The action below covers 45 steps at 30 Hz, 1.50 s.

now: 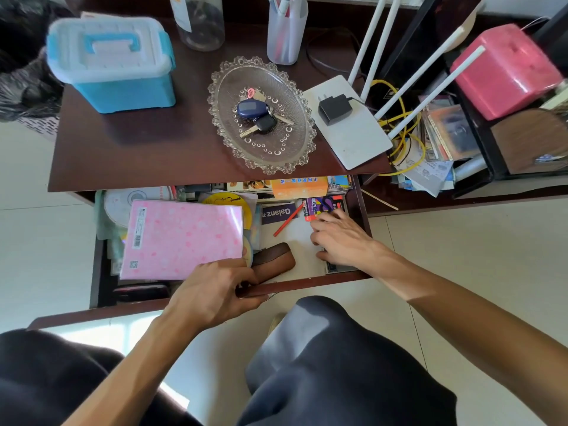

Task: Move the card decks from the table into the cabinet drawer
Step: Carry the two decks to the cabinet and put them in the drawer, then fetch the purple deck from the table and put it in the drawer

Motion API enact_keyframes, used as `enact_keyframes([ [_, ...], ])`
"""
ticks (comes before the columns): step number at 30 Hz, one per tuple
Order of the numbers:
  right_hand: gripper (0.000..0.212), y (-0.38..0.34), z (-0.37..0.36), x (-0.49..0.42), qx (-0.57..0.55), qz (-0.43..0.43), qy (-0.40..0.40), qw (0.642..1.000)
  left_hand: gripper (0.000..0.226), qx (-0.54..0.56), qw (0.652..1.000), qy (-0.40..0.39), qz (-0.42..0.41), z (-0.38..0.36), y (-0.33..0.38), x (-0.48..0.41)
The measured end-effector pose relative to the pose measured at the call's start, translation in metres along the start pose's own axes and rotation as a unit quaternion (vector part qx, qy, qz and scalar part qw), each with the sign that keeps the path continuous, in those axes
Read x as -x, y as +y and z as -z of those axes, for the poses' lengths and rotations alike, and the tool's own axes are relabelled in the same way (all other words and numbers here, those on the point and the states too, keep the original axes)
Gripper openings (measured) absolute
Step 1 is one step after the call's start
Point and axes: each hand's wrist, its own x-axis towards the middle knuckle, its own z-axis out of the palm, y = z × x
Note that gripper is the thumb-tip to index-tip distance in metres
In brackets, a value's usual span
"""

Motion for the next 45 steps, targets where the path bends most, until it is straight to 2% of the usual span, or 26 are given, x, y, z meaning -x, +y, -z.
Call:
enact_keyframes([
  [10, 0.021, -0.005, -0.004, -0.002, -0.028, -0.018, 0.020, 0.999, 0.048, 0.005, 1.000, 0.004, 0.009, 0.000, 0.000, 0.001],
  [14, 0.026, -0.005, -0.004, 0.001, -0.107, -0.063, 0.019, 0.992, 0.053, -0.021, 1.000, -0.007, 0.012, 0.001, 0.001, 0.001],
  [16, 0.032, -0.008, 0.004, 0.008, -0.231, -0.133, 0.028, 0.963, 0.049, -0.017, 1.000, -0.010, 0.021, 0.004, 0.003, 0.003],
  [19, 0.035, -0.019, 0.018, 0.030, -0.387, -0.203, 0.105, 0.893, 0.035, 0.059, 0.997, 0.001, 0.055, 0.010, 0.005, 0.019],
  [22, 0.030, -0.038, 0.026, 0.069, -0.487, -0.228, 0.156, 0.829, 0.027, 0.164, 0.978, 0.076, 0.104, 0.012, -0.003, 0.056],
  [23, 0.028, -0.045, 0.026, 0.084, -0.498, -0.239, 0.160, 0.818, 0.025, 0.172, 0.972, 0.107, 0.119, 0.014, -0.007, 0.072],
  [26, 0.026, -0.063, 0.021, 0.122, -0.458, -0.271, 0.155, 0.832, 0.025, 0.132, 0.959, 0.183, 0.169, 0.017, -0.025, 0.112],
  [29, 0.042, -0.074, 0.017, 0.140, -0.370, -0.292, 0.118, 0.874, 0.027, 0.074, 0.949, 0.206, 0.227, 0.022, -0.039, 0.133],
  [31, 0.051, -0.077, 0.013, 0.143, -0.339, -0.286, 0.120, 0.888, 0.022, 0.065, 0.943, 0.222, 0.238, 0.023, -0.043, 0.137],
  [35, 0.049, -0.081, -0.007, 0.135, -0.318, -0.306, 0.195, 0.876, 0.019, 0.071, 0.932, 0.254, 0.248, 0.011, -0.045, 0.134],
  [38, 0.043, -0.087, -0.009, 0.129, -0.328, -0.315, 0.219, 0.863, 0.022, 0.074, 0.934, 0.239, 0.256, 0.011, -0.045, 0.131],
  [40, 0.044, -0.091, 0.009, 0.129, -0.334, -0.325, 0.176, 0.867, 0.027, 0.087, 0.939, 0.187, 0.276, 0.024, -0.038, 0.129],
  [43, 0.053, -0.099, 0.062, 0.144, -0.316, -0.309, -0.001, 0.897, 0.037, 0.127, 0.938, 0.034, 0.322, 0.063, -0.013, 0.138],
  [44, 0.055, -0.102, 0.086, 0.155, -0.349, -0.303, -0.054, 0.885, 0.036, 0.163, 0.925, 0.004, 0.345, 0.084, -0.002, 0.147],
  [45, 0.054, -0.105, 0.112, 0.170, -0.401, -0.307, -0.096, 0.858, 0.034, 0.200, 0.908, -0.015, 0.368, 0.105, 0.009, 0.158],
])
